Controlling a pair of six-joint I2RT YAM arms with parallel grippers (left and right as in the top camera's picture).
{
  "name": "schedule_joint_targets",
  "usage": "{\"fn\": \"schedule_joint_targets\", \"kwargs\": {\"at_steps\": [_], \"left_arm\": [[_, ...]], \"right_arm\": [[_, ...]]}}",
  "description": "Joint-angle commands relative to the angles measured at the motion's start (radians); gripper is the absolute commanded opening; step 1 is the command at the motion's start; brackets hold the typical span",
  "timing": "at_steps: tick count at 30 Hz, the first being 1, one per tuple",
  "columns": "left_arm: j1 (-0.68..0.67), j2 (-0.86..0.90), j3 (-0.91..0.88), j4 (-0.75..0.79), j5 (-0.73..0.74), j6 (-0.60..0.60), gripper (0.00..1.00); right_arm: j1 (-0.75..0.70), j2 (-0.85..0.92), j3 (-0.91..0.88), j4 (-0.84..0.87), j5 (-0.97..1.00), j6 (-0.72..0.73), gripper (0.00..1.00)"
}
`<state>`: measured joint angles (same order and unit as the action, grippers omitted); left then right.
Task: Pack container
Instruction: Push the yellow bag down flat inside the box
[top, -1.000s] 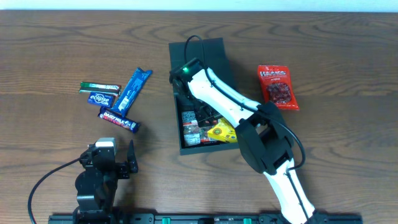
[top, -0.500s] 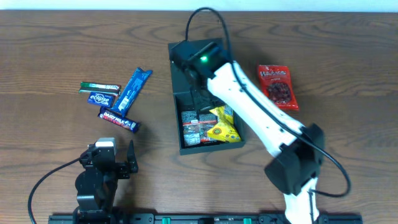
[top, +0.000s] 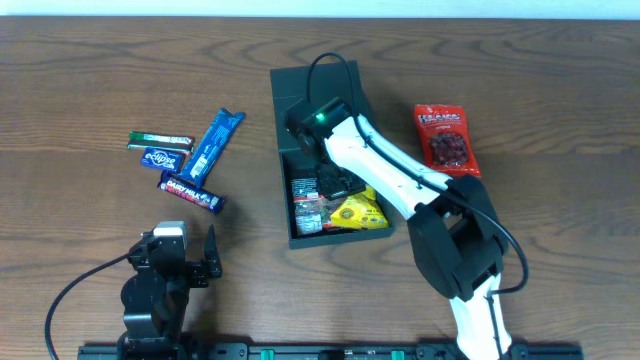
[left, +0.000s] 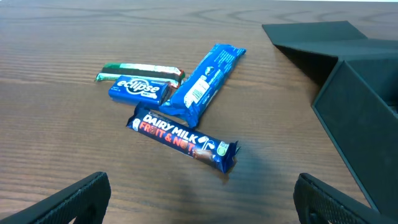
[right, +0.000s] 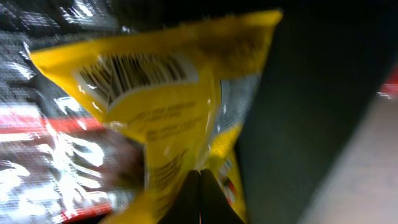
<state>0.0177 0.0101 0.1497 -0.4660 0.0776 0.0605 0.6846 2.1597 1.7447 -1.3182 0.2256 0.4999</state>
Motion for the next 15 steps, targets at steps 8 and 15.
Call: {"fn": "schedule_joint_targets", "kwargs": {"at_steps": [8, 15], "left_arm": [[0.004, -0.005, -0.018, 0.000, -0.007, 0.014, 0.95], [0.004, -0.005, -0.018, 0.000, -0.007, 0.014, 0.95]], "right_arm": [[-0.004, 0.001, -0.111, 0.117, -0.097, -0.011, 0.02], [-0.005, 0.001, -0.121, 0.126, -0.018, 0.002, 0.02]]}}
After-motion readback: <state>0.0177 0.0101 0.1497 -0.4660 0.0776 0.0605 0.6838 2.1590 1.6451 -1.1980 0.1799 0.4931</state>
